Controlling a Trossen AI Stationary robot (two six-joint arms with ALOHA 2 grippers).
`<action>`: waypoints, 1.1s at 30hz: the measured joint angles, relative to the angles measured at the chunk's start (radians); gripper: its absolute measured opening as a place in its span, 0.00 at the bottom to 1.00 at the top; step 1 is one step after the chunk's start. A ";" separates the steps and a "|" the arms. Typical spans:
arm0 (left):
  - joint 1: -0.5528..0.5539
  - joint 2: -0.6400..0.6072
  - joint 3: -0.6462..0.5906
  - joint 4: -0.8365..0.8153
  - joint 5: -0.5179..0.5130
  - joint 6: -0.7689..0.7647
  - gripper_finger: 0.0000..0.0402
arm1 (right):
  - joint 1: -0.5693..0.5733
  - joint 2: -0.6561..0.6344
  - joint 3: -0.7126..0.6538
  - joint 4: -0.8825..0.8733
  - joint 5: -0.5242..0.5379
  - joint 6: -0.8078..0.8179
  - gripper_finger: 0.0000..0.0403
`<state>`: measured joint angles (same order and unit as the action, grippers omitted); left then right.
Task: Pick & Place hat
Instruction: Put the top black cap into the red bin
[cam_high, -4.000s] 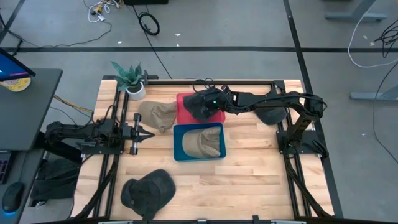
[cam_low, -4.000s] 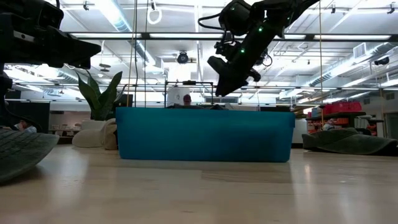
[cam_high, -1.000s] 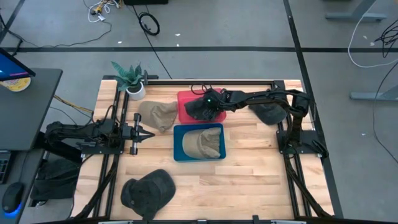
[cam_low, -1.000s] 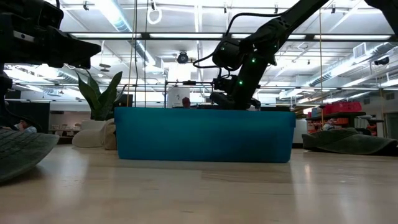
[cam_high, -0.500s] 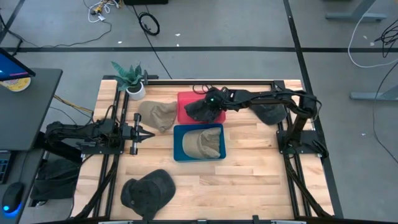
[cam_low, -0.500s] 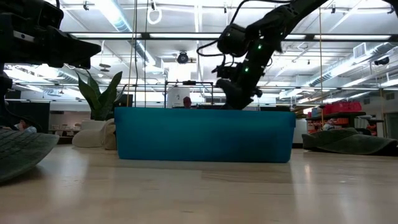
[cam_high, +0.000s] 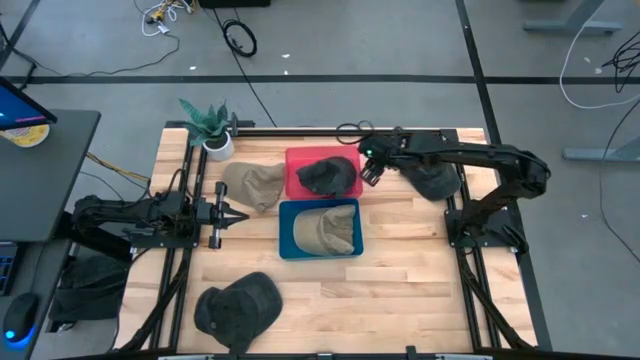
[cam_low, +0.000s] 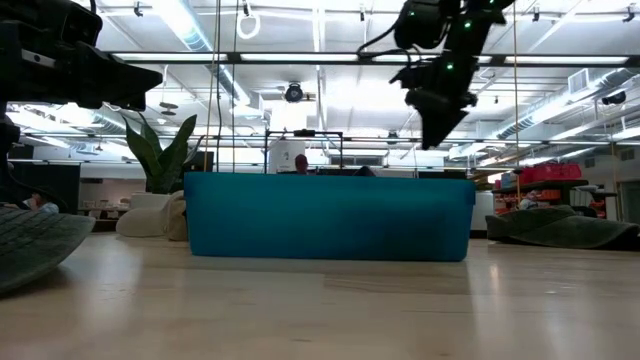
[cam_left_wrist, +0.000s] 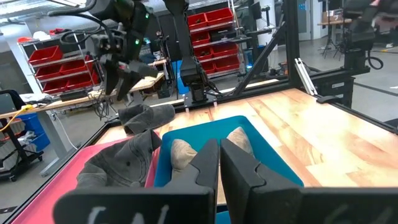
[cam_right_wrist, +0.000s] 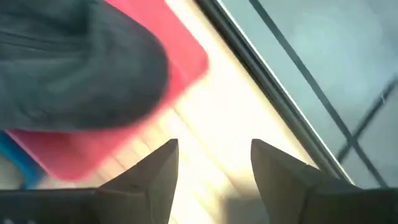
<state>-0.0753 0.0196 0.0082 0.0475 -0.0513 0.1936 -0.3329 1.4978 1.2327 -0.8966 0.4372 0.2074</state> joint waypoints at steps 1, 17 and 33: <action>0.000 0.000 0.000 0.000 0.000 0.000 0.05 | -0.007 -0.012 0.000 -0.033 0.000 0.016 0.51; 0.000 0.000 0.000 0.000 0.000 0.000 0.05 | -0.178 -0.037 -0.192 -0.247 -0.009 0.021 0.50; 0.000 0.000 0.000 0.000 0.000 0.000 0.05 | -0.366 -0.039 -0.476 -0.067 -0.052 -0.117 0.45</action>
<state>-0.0753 0.0195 0.0080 0.0475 -0.0513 0.1936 -0.6991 1.4593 0.7564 -0.9636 0.3855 0.0904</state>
